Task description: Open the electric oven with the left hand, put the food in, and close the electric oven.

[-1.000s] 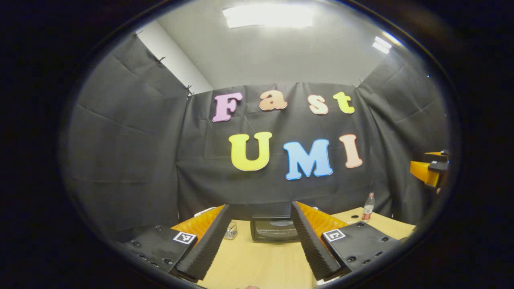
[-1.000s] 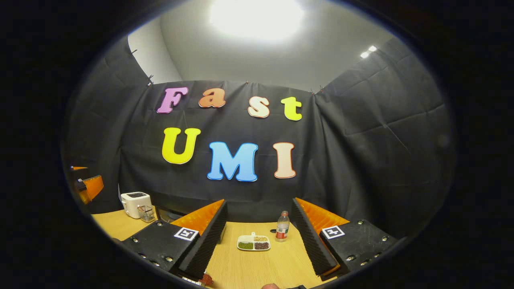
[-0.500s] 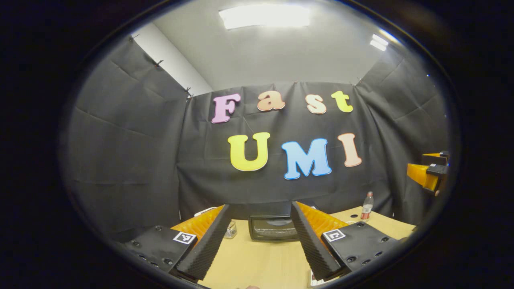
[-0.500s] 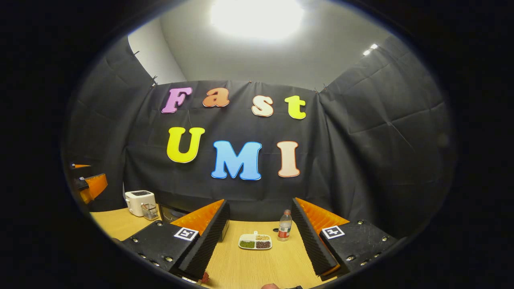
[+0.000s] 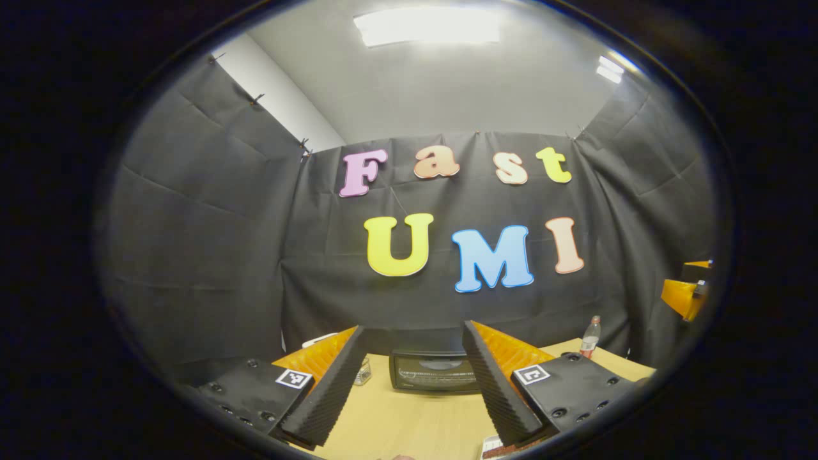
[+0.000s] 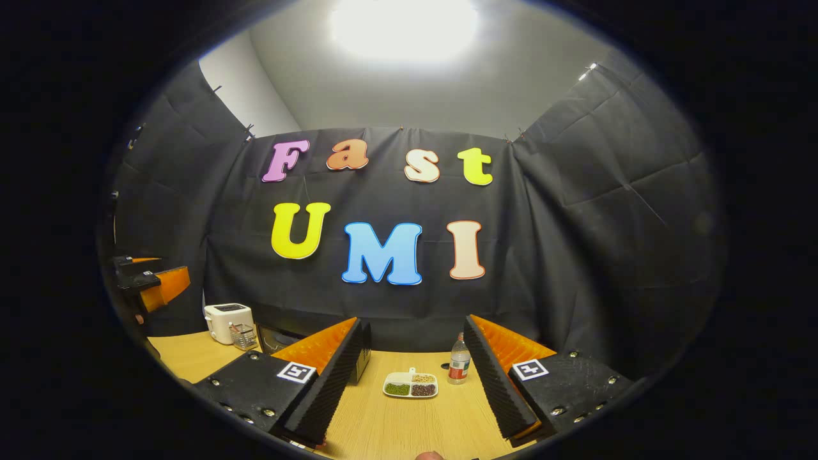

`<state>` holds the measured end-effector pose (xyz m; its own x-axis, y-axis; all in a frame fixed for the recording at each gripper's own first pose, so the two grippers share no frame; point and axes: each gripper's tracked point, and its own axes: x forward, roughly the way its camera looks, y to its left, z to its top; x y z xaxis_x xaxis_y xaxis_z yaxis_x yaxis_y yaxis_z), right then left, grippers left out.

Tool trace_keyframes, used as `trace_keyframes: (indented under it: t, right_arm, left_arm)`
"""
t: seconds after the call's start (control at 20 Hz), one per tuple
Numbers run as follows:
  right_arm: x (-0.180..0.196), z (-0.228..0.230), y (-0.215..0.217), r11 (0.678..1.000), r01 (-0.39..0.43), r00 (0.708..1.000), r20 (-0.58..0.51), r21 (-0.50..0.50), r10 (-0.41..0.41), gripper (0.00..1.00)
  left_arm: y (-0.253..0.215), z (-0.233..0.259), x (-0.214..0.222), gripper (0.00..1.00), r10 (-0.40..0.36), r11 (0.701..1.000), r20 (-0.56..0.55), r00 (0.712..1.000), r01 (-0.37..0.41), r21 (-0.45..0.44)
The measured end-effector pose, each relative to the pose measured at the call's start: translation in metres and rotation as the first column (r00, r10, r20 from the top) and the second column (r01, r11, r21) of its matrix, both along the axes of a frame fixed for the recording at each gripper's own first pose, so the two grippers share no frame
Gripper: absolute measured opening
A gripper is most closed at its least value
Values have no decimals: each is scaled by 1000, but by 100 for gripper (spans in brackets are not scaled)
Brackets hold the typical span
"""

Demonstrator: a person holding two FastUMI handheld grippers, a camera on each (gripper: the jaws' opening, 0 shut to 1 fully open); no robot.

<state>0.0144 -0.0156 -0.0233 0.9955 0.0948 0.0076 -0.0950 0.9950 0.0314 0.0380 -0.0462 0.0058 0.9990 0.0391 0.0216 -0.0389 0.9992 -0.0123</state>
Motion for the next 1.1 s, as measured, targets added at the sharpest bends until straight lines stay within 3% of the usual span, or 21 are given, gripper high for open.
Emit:
trace_keyframes:
  t: [0.65, 1.1]
  right_arm:
    - [57, -17, 20, 987, 160, 987, -17, -35, -161, 96]
    - [77, -42, 19, 961, 262, 961, -69, -88, -268, 96]
  left_arm:
    - [-10, -74, 178, 99, -144, 989, -47, 989, 143, -25]
    - [-41, -164, 269, 99, -233, 972, -161, 959, 226, -58]
